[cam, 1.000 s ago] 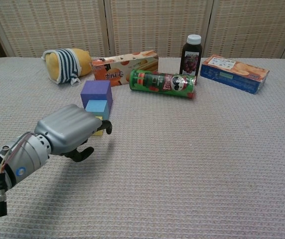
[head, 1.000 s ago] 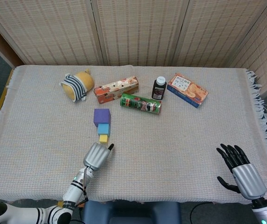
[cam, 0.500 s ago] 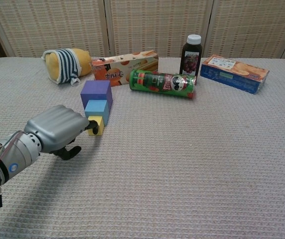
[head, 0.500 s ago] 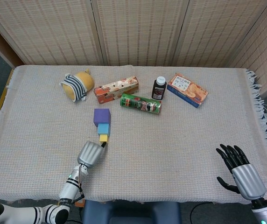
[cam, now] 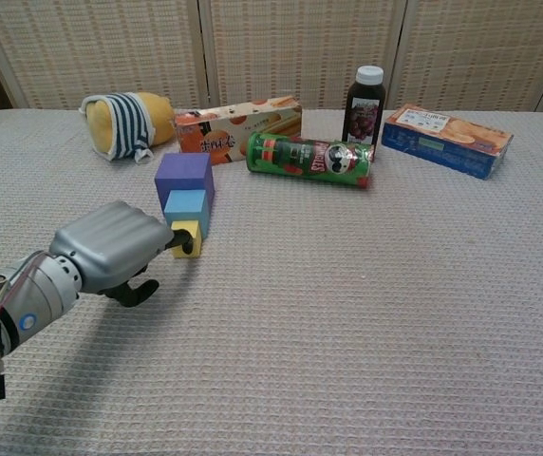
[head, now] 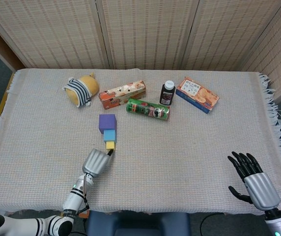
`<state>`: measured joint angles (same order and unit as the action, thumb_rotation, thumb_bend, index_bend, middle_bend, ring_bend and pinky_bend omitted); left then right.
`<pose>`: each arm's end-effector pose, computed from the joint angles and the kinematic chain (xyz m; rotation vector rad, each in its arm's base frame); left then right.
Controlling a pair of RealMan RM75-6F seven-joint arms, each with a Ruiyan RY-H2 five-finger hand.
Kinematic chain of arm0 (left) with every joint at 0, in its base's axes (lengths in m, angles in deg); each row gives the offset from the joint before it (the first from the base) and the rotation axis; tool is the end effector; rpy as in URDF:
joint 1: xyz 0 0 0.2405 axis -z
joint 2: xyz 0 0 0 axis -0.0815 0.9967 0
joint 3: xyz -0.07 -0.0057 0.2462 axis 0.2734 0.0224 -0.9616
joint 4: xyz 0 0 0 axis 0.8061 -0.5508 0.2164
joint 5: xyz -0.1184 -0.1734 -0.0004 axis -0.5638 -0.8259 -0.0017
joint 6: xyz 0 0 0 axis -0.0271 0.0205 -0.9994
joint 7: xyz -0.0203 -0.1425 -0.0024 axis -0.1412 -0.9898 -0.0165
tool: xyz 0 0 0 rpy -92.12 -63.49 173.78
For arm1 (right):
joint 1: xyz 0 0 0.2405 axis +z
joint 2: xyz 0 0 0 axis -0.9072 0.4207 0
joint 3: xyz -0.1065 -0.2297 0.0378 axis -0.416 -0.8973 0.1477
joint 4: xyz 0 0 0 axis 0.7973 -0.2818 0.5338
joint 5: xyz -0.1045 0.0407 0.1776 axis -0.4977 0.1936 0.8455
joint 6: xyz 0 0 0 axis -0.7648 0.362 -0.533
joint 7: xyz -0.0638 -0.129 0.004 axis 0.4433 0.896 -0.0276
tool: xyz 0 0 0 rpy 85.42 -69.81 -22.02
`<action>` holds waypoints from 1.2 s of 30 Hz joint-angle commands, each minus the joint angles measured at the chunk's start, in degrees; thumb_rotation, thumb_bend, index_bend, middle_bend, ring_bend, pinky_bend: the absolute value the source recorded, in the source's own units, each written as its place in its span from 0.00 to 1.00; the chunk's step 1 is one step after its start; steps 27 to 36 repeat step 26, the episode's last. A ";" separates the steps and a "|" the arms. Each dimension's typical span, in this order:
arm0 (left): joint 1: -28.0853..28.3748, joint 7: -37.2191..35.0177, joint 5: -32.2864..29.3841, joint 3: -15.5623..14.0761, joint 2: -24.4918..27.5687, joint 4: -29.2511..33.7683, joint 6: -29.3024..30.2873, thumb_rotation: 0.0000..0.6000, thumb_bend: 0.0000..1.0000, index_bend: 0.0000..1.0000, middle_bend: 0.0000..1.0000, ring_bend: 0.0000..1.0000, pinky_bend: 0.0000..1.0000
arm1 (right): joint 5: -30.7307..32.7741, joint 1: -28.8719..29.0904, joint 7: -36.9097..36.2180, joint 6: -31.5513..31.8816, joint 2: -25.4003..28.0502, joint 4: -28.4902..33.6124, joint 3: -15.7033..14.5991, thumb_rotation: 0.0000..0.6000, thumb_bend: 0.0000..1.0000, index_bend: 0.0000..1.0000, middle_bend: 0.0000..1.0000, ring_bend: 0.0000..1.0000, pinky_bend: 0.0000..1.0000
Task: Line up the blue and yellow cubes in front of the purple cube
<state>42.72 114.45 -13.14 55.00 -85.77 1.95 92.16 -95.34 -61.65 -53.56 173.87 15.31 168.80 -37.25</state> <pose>-0.1524 0.2838 -0.0773 -1.9570 -0.5326 -0.6122 -0.3013 -0.1424 0.1292 1.6396 -0.8728 0.9530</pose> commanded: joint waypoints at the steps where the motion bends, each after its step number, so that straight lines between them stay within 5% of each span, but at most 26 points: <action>1: -0.29 -0.04 0.60 -0.38 0.36 1.00 0.36 1.00 0.45 0.25 1.00 1.00 1.00 | -0.03 -0.03 0.03 0.03 0.04 0.04 -0.03 0.90 0.04 0.00 0.00 0.00 0.00; 7: -1.74 -1.54 1.42 -1.34 2.67 5.67 1.41 1.00 0.45 0.25 1.00 1.00 1.00 | -0.28 -0.13 0.16 0.24 0.10 0.12 -0.12 0.91 0.04 0.00 0.00 0.00 0.00; 11: -5.91 -9.87 7.51 -3.98 9.35 12.07 6.56 1.00 0.44 0.24 1.00 0.99 1.00 | -0.11 -0.25 -0.03 0.33 0.23 0.11 -0.12 0.91 0.04 0.00 0.00 0.00 0.00; 13: -10.02 -18.21 11.40 -7.07 15.50 15.55 10.48 1.00 0.42 0.17 0.84 0.79 0.92 | 0.36 -0.45 0.03 0.57 0.26 0.22 0.10 0.91 0.04 0.00 0.00 0.00 0.00; 16: -15.38 -28.09 15.04 -12.08 24.99 19.03 14.85 1.00 0.40 0.04 0.29 0.24 0.46 | 1.00 -0.71 0.55 0.85 -0.02 0.35 0.50 0.91 0.04 0.00 0.00 0.00 0.00; 19: -22.15 -44.09 23.11 -16.40 31.15 16.34 23.80 1.00 0.39 0.00 0.11 0.03 0.23 | 1.21 -0.67 1.25 0.64 -0.52 0.39 0.68 0.91 0.04 0.00 0.00 0.00 0.00; 22: -29.53 -55.75 28.05 -17.32 30.49 7.65 35.03 1.00 0.38 0.00 0.07 0.00 0.20 | 1.51 -0.75 2.03 1.03 -1.52 0.15 1.25 0.91 0.04 0.00 0.00 0.00 0.00; 25: -32.63 -55.99 30.69 -16.72 30.39 4.02 39.99 1.00 0.39 0.00 0.05 0.00 0.19 | 1.95 -0.59 2.61 0.95 -2.43 -0.54 1.82 0.91 0.04 0.00 0.00 0.00 0.00; 36: -33.47 -55.69 31.04 -16.33 30.22 3.23 40.85 1.00 0.39 0.00 0.05 0.00 0.19 | 2.30 -0.52 2.82 0.64 -2.68 -0.75 1.96 0.90 0.04 0.00 0.00 0.00 0.00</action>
